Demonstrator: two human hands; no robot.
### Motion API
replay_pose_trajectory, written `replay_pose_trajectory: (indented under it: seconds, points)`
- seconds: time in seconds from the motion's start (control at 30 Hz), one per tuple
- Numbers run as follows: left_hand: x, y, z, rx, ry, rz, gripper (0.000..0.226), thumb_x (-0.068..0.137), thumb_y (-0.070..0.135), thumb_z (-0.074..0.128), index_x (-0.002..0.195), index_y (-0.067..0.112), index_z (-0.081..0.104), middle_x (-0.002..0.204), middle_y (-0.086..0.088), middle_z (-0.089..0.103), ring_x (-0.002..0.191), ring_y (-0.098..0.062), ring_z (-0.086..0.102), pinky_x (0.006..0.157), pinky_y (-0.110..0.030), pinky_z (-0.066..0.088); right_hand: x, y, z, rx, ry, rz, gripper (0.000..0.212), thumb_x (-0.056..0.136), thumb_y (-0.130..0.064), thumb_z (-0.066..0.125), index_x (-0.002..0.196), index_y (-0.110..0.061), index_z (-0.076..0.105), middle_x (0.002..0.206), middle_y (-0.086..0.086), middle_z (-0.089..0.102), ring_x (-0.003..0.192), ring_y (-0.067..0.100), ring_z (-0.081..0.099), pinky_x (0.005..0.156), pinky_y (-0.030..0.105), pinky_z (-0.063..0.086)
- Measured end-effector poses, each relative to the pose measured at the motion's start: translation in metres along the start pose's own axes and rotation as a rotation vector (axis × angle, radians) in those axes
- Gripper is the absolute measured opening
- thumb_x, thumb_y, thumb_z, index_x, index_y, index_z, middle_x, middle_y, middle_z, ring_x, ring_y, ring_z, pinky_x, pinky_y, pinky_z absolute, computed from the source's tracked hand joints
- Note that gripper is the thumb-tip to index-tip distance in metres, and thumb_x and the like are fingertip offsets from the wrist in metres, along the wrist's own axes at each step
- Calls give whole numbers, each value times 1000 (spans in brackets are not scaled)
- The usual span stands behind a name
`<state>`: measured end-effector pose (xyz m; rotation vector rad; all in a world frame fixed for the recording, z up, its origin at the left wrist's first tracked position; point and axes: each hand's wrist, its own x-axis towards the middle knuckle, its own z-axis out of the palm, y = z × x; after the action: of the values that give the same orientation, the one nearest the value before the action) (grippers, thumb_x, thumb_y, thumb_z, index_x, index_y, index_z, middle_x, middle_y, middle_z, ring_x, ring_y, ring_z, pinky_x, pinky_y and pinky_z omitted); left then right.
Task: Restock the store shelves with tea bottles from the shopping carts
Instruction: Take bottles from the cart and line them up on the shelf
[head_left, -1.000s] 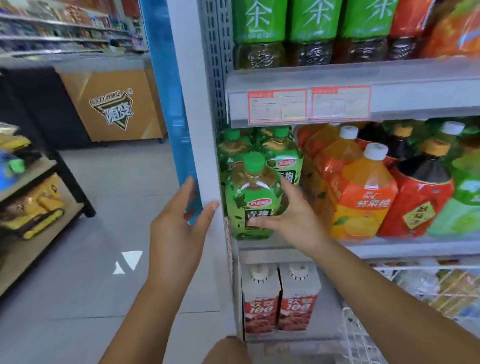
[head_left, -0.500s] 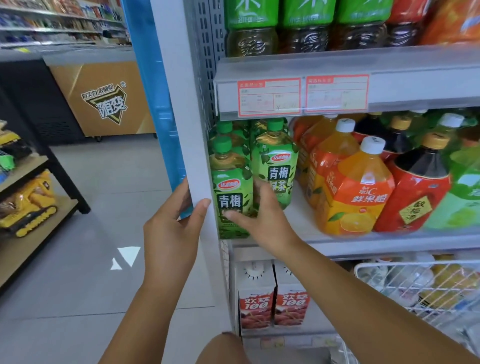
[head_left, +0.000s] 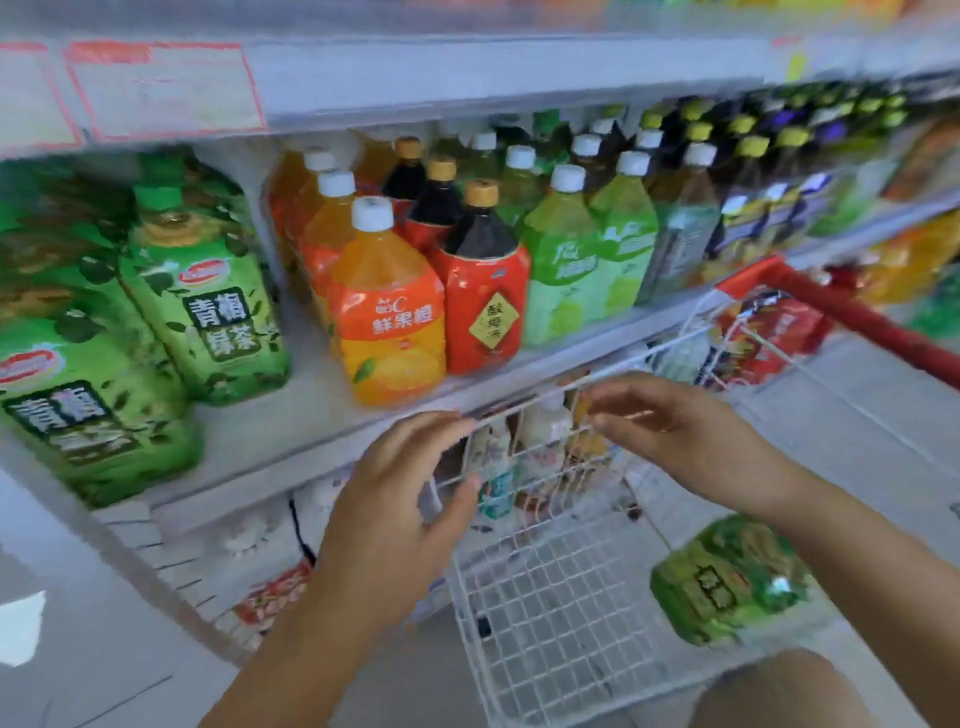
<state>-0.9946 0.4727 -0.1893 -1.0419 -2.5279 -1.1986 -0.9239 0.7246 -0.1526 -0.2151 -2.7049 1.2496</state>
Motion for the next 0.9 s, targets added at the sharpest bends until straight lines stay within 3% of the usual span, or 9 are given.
replay_pose_trajectory:
  seconds: [0.1, 0.23, 0.33, 0.4, 0.57, 0.73, 0.9]
  points:
    - [12, 14, 51, -58, -238, 69, 35, 93, 40, 57, 128, 38, 56, 124, 39, 36, 114, 34, 23, 94, 6, 19, -29, 47, -52, -237, 43, 133, 25, 88, -30, 65, 113, -29, 68, 114, -9, 65, 102, 2, 61, 87, 26, 51]
    - [14, 20, 93, -111, -515, 77, 38, 94, 42, 58, 128, 53, 46, 128, 50, 27, 119, 32, 23, 105, -12, 29, -64, 85, -97, -448, -46, 425, 27, 86, -44, 65, 112, -45, 59, 115, -7, 62, 100, 9, 60, 94, 30, 47]
    - [14, 18, 97, -109, -574, 52, 42, 92, 47, 57, 131, 57, 43, 128, 53, 27, 121, 29, 27, 98, -7, 28, -68, 99, -96, -555, -251, 543, 41, 87, -51, 61, 125, -39, 54, 113, -7, 58, 91, 4, 55, 88, 24, 41]
    - [14, 17, 93, -120, -554, 38, 39, 92, 42, 60, 122, 62, 43, 123, 56, 30, 116, 32, 29, 88, 0, 29, -64, 109, -79, -574, -343, 579, 45, 88, -50, 61, 129, -32, 52, 117, -5, 57, 80, 0, 50, 81, 22, 39]
    - [8, 19, 89, -90, -537, 18, 39, 93, 43, 58, 123, 61, 42, 121, 51, 35, 112, 32, 31, 91, -6, 32, -57, 133, -54, -715, -251, 505, 28, 82, -34, 69, 105, -20, 61, 105, -1, 62, 89, 13, 52, 68, 23, 40]
    - [9, 20, 87, -75, -562, -26, 45, 91, 47, 60, 131, 56, 41, 121, 48, 34, 111, 27, 38, 97, -13, 35, -57, 114, -46, -576, -183, 366, 15, 77, -28, 72, 90, -31, 66, 98, -9, 59, 88, 7, 53, 69, 13, 42]
    - [9, 26, 86, -161, -624, -80, 78, 82, 54, 70, 145, 56, 25, 145, 37, 29, 128, 13, 35, 105, -18, 31, -53, 49, -39, -432, -59, 108, 23, 74, -23, 75, 81, -43, 64, 87, -19, 57, 84, -6, 54, 69, 5, 41]
